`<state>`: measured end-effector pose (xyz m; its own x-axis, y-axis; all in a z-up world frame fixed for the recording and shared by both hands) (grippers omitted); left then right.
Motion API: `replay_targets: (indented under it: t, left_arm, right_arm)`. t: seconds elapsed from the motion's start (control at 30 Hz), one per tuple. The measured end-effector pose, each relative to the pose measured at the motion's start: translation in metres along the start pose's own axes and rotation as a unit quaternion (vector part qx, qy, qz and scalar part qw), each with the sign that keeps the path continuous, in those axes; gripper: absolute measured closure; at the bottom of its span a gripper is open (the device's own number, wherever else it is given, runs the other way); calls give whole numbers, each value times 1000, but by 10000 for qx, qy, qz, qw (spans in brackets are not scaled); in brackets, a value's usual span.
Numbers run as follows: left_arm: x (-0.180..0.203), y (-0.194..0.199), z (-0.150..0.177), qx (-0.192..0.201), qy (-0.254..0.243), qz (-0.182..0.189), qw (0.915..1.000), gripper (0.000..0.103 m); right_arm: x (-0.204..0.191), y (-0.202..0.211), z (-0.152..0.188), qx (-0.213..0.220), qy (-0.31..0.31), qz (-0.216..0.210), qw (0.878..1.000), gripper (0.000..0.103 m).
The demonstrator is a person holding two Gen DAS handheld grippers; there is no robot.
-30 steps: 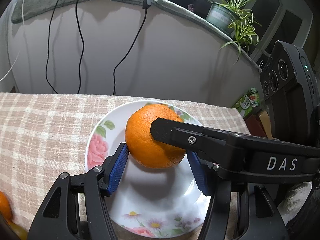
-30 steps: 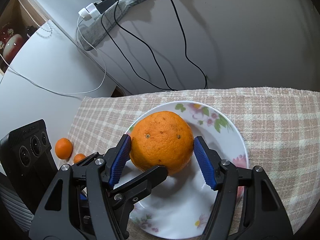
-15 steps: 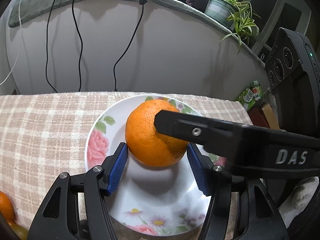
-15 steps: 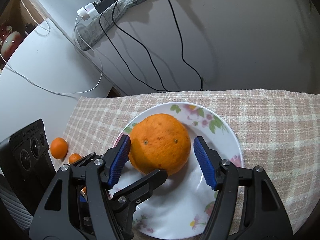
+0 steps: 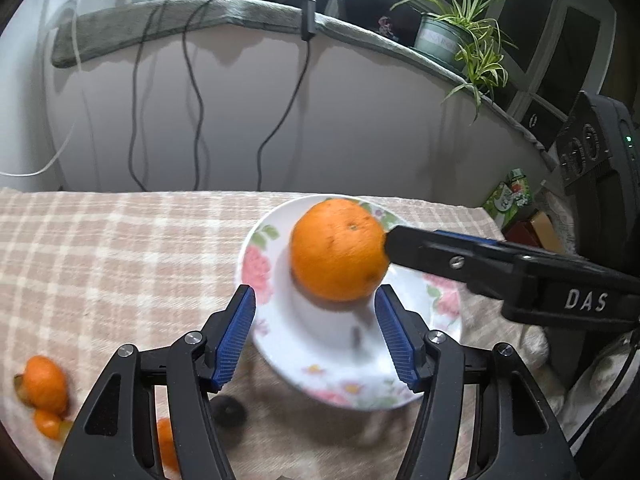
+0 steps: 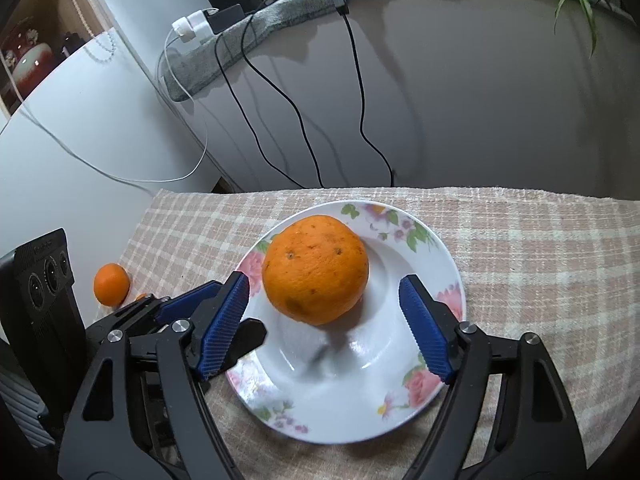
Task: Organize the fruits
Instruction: 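Open both grippers to release the orange and withdraw, then move both grippers to the other large smooth orange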
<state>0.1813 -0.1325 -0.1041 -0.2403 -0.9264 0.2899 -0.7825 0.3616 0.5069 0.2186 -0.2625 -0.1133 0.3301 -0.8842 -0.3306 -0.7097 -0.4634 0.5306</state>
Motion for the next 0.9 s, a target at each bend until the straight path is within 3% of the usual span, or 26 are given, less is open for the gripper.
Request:
replay_targets:
  t: [0.3,0.43,0.53,0.67,0.9]
  left_arm:
    - [-18,34,1,229,-76,-257,9994,41]
    - [-27,52,2,394,-225,-447,9980,30]
    - [-37,66,6,488,-266,-582,9968,25]
    - [-53,83,11,564,-292,-818,9946,25]
    - [-89,116,21,659,-72,-1150,9912,25]
  right_arm:
    - [-30,14,5,153,401,-49,9991,22]
    - [-43,17,7,215,578,-113,9980,13]
    - [-57,18,10,280,866,-64,9958,12]
    - [-79,17,15,308,1294,-74,9911,8]
    - [-105,8,17,261,1417,-283,9892,7]
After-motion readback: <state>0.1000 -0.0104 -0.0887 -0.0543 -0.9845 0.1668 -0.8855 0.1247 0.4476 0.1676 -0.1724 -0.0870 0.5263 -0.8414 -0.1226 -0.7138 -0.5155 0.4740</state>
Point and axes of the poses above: each gripper's, at about its wrist camera, not at the fingertips, and y roughly against the way its jaws point, x to its right, z to its underside, the point moved 6 cm from there along -y, roughly the way its jaws point, and after that the axes turned 14 degrees about x, right-handed, at the moved point
